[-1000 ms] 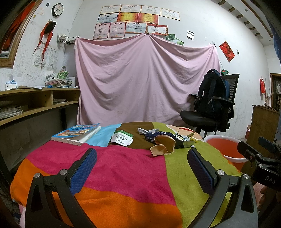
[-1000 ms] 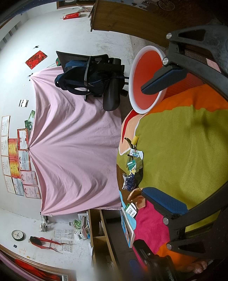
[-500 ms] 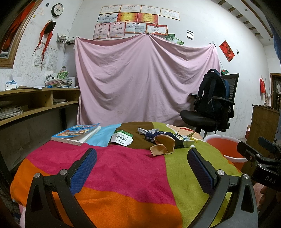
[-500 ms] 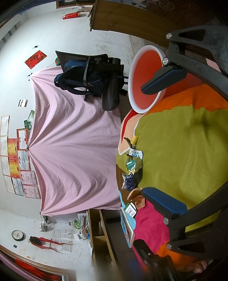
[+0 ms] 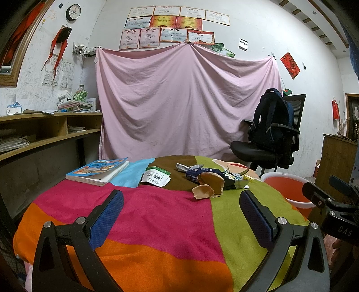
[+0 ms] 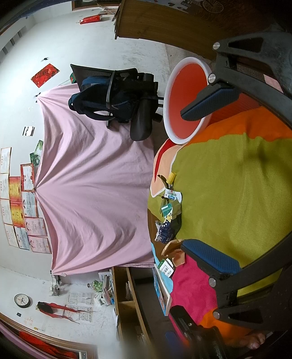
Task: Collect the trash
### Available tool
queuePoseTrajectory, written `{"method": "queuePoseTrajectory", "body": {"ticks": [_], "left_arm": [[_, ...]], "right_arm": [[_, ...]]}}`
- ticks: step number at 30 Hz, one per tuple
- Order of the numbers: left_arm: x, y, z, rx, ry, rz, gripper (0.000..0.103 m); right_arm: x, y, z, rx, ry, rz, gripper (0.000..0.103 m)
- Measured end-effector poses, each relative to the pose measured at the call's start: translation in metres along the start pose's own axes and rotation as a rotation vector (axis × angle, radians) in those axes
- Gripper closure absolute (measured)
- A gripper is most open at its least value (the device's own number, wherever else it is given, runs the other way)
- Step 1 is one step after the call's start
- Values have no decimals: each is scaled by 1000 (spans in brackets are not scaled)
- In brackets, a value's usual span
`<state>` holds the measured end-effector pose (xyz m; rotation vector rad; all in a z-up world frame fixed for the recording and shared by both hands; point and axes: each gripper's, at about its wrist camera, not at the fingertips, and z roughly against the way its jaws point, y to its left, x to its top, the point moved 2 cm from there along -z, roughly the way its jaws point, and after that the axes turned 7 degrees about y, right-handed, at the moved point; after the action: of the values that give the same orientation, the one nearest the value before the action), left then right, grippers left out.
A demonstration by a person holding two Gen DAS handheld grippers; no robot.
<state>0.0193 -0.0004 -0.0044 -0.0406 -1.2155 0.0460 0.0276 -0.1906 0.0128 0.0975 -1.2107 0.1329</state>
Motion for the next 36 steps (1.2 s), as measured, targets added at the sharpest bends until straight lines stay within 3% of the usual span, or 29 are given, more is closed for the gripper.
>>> {"method": "queuePoseTrajectory", "body": {"ticks": [17,30,36], "left_arm": [[14,8,-15,36,-55,10,2],[71,5,-41,-35,-123,20,2],[82,4,-60,4,-110,66,2]], "right_arm": [[14,-5,-11,23,-28,16,0],[87,-29,-44,39,-152,47,0],[107,-30,-70,8,-216,55,0]]}}
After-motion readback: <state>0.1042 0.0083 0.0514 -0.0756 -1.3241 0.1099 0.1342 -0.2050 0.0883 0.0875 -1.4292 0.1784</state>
